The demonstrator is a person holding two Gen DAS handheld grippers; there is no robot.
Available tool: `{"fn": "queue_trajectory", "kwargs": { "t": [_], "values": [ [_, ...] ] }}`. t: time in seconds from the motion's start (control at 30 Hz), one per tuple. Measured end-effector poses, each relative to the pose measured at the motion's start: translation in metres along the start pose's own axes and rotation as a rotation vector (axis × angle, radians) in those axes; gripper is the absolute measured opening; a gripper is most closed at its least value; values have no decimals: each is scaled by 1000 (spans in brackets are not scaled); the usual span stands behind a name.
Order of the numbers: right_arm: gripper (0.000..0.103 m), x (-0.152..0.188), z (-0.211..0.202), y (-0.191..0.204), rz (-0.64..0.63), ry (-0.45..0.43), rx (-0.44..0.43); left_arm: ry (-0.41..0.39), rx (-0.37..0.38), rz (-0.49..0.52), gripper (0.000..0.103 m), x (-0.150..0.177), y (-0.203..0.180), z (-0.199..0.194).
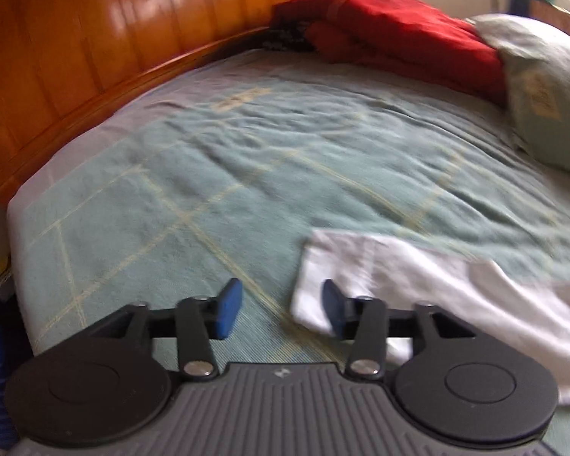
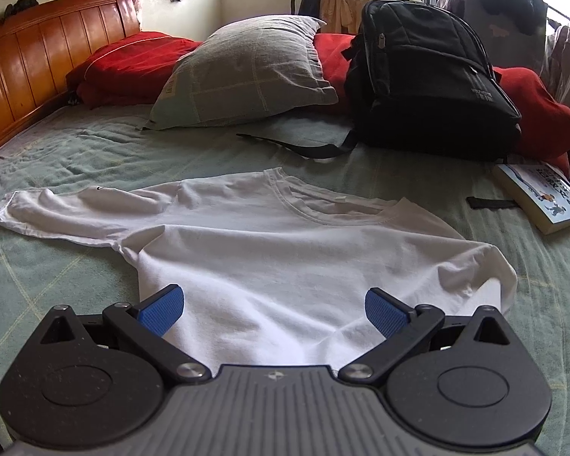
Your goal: Fold clothes
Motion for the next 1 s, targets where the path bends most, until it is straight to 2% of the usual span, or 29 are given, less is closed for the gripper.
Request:
{"fn": "queue_trajectory", "kwargs": {
  "t": [0.03, 0.1, 0.27, 0.5, 0.67, 0.77, 0.83, 0.9, 1.0],
  "values": [
    [103, 1, 0, -1, 4, 2, -2, -2, 20, 25, 67, 3, -7, -7],
    [103, 5, -2, -4, 9, -1, -9, -14, 61, 100, 75, 11, -28, -23],
    [103, 14, -20, -22, 15, -36, -1, -6, 236, 248, 79, 42, -100, -69],
    [103, 34, -66, -87, 46, -85, 134, -38, 530, 385, 81, 93, -214, -162],
    [103, 75, -77, -131, 69, 1, 240, -102, 687, 481, 81, 122, -278, -235],
    [103, 104, -77, -147, 144, 66, 252, -159, 754, 530, 83, 134, -302, -280],
    [103, 119, -77, -150, 189, 92, 240, -197, 802, 542, 90, 140, -312, -308],
    [103, 125, -78, -148, 242, 90, 198, -237, 834, 560, 93, 145, -320, -330],
    [103, 122, -80, -137, 303, 67, 117, -265, 825, 568, 93, 154, -328, -348]
  ]
}}
Point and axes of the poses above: each gripper's, at about its wrist camera, not at the fingertips, and z roughly the way its jaws point, y to its left, x to its underside, the point moved 4 cm from there along z, roughly the way its jaws point, and after that the axes turned 13 degrees about -y, right-handed, at the moved point
